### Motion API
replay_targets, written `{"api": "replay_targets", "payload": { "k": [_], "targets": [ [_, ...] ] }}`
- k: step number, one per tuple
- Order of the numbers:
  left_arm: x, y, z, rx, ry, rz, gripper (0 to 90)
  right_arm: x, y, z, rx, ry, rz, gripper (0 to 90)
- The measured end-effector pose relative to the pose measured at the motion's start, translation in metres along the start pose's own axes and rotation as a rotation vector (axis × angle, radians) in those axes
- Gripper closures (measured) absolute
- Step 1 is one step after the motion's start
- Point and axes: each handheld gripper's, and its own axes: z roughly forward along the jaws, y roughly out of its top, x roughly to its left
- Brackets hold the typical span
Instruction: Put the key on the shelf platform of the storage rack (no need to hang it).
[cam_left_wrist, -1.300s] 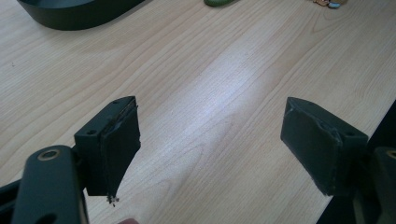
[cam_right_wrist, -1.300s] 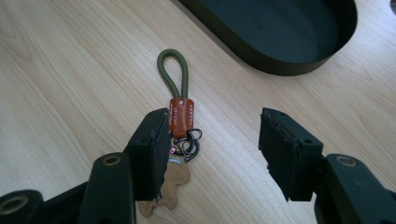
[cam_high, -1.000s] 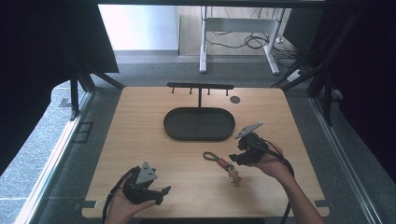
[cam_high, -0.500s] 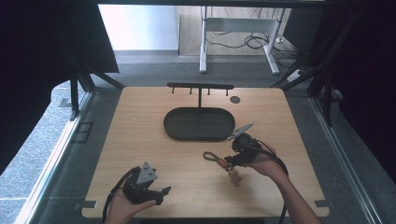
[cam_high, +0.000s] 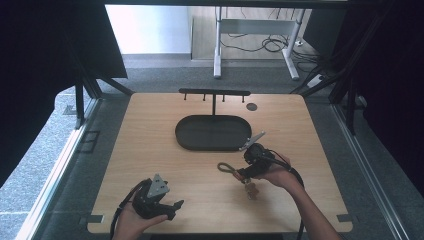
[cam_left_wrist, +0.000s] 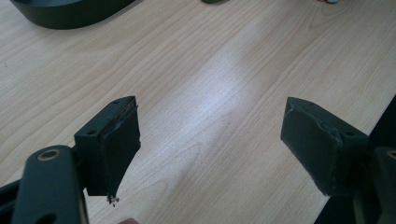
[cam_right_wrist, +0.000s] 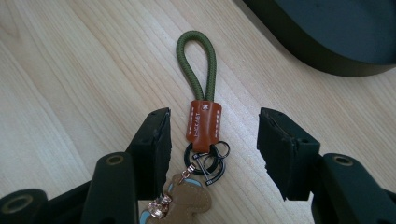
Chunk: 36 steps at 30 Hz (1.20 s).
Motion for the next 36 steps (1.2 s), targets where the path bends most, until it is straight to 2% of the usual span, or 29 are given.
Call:
{"api": "replay_targets", "payload": {
  "k": [10, 24, 36],
  "targets": [
    [0.002, -0.001, -0.001, -0.001, 0.003, -0.002, 20.2, -0.005, 0.0, 0.017, 0.052, -0.004, 0.002, 46.0],
    [0.002, -0.001, -0.003, -0.004, 0.004, 0.003, 20.2, -0.003, 0.001, 0.045, 0.119, 0.008, -0.004, 47.9],
    [0.003, -0.001, -0.003, -0.003, 0.004, 0.003, 20.2, -0.002, 0.003, 0.057, 0.138, 0.005, -0.022, 53.5]
  ]
}}
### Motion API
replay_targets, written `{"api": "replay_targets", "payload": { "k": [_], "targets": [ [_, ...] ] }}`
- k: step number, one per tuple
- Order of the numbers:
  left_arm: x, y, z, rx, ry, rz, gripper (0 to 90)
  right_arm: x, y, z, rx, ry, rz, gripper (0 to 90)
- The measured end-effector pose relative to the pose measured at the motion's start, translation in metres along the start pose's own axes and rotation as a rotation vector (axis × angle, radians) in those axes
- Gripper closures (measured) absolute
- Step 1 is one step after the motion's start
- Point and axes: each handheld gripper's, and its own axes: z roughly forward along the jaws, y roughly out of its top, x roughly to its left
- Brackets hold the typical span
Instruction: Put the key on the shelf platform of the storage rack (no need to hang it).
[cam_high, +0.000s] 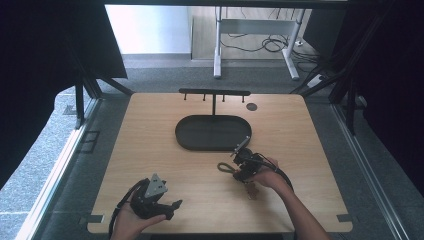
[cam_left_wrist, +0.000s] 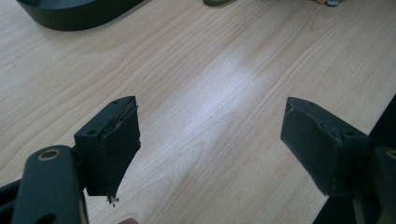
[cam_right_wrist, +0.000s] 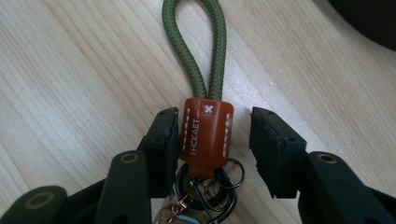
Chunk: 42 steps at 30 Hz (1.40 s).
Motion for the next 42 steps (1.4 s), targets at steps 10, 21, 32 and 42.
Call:
{"api": "replay_targets", "payload": {
  "k": [10, 21, 32, 42],
  "targets": [
    [-0.001, 0.0, 0.001, 0.0, -0.002, 0.002, 20.2, -0.002, -0.001, -0.001, -0.001, 0.008, 0.017, 65.2],
    [-0.001, 0.0, 0.0, -0.001, 0.001, -0.002, 20.2, -0.004, -0.003, -0.01, -0.027, 0.022, 0.031, 66.0],
    [-0.001, 0.001, 0.0, -0.003, 0.001, -0.002, 20.2, -0.003, -0.004, -0.039, -0.075, 0.012, 0.029, 66.2],
    [-0.001, 0.001, -0.001, -0.003, 0.002, 0.0, 20.2, -0.003, -0.005, -0.067, -0.131, 0.002, 0.026, 66.2]
  ]
}}
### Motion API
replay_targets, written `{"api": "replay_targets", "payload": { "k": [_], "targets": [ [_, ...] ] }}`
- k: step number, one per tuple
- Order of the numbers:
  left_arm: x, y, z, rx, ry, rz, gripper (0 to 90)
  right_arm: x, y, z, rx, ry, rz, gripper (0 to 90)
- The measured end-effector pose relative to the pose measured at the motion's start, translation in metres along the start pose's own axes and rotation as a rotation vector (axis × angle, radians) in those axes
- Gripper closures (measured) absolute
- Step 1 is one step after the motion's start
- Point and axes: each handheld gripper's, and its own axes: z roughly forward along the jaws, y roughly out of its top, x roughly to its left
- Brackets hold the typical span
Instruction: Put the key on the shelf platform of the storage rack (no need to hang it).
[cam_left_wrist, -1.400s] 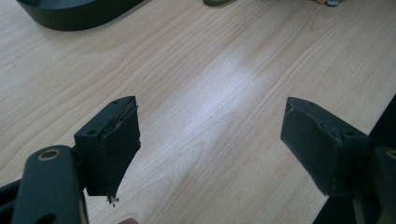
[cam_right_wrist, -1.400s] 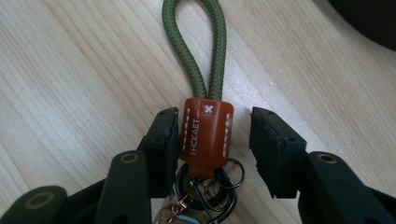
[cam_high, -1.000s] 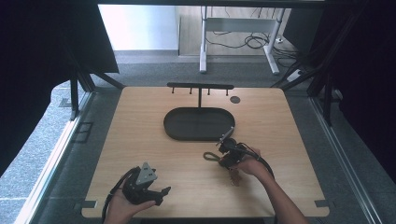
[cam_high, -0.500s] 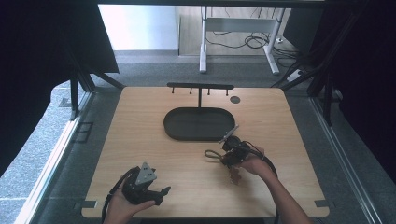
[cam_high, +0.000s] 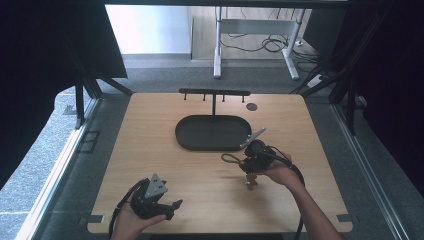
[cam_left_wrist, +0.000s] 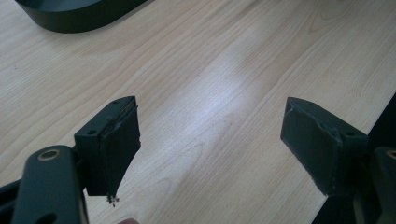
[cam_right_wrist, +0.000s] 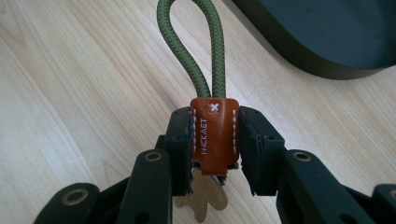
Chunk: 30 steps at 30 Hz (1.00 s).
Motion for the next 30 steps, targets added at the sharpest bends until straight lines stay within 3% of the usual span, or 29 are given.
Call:
{"api": "replay_targets", "payload": {
  "k": [14, 30],
  "targets": [
    [0.0, 0.0, 0.001, 0.003, -0.001, 0.005, 20.2, -0.003, 0.003, -0.024, -0.052, -0.026, -0.003, 66.2],
    [0.0, 0.0, 0.0, -0.003, -0.001, 0.003, 20.2, -0.007, 0.013, -0.037, -0.075, -0.044, -0.01, 66.2]
  ]
}}
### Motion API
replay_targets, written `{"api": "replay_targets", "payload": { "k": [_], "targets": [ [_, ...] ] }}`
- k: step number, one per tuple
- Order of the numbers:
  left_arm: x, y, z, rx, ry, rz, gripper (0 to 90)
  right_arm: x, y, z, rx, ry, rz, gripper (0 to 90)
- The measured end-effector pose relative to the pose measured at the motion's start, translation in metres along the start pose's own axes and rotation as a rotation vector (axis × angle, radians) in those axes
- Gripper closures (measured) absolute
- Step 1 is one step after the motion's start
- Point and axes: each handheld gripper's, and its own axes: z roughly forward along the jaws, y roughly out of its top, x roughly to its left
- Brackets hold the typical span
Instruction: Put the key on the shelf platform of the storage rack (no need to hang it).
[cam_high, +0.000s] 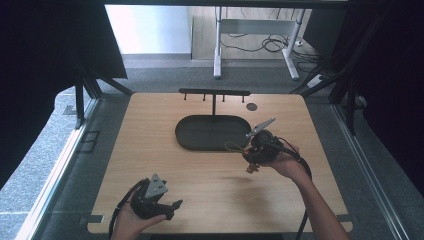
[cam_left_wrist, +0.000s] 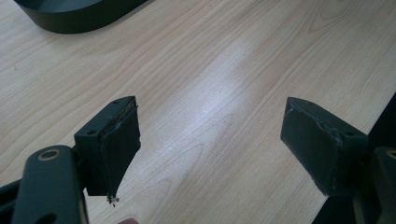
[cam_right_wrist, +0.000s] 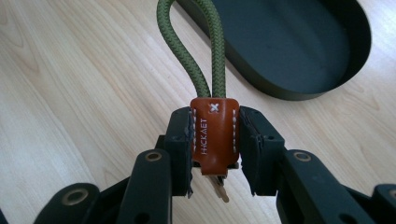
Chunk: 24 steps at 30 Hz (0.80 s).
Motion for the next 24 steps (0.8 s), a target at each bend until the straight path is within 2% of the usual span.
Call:
{"api": "replay_targets", "payload": {
  "k": [24],
  "targets": [
    [0.001, 0.0, -0.002, 0.001, 0.002, 0.0, 20.2, -0.003, 0.029, -0.008, -0.02, -0.015, -0.025, 66.3]
  ]
}}
